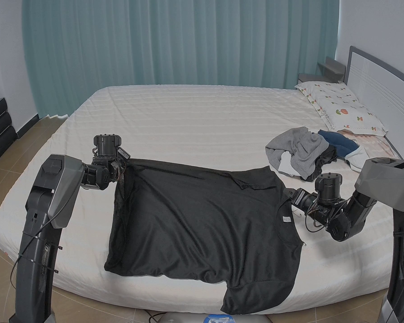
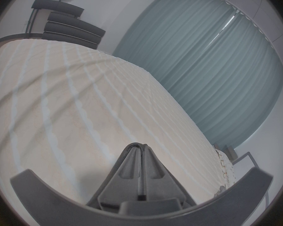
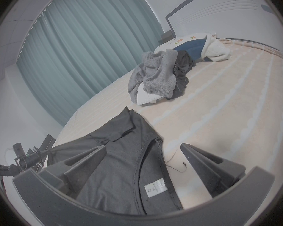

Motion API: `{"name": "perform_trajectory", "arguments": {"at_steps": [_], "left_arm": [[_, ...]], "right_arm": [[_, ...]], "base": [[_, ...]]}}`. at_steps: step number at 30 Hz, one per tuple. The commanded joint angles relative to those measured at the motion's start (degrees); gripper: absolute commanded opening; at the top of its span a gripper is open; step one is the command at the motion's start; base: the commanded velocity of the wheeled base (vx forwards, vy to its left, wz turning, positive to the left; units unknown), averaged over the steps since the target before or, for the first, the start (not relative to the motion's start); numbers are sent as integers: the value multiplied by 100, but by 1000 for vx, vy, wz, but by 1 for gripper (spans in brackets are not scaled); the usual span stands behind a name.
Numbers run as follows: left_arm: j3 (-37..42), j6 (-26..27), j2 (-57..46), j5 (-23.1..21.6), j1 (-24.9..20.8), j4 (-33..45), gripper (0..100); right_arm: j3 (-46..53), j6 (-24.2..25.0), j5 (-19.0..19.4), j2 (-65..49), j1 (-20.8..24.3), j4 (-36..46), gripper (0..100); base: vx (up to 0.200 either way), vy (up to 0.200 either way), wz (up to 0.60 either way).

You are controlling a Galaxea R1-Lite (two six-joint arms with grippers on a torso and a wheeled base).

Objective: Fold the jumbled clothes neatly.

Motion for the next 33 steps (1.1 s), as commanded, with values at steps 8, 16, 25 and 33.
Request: {"name": "perform_trajectory", "arguments": {"at_steps": [8,16,25,33], "left_arm": [[3,8,67,32,29,37,0],[12,8,67,59,29,45,0],[153,17,75,67,29,28,0],[39,17,93,59,38,-43,0]], "right_arm": [[-2328,-8,53,1311,-104,1554,100],[-3286,-8,194,1777,-78,2195,0],[-4191,1,97,1829,-139,2397,0],[-5413,-8,-254,1838,-341,2397,0]], "base": [[0,0,0],[0,0,0],[0,0,0],[0,0,0]]}}
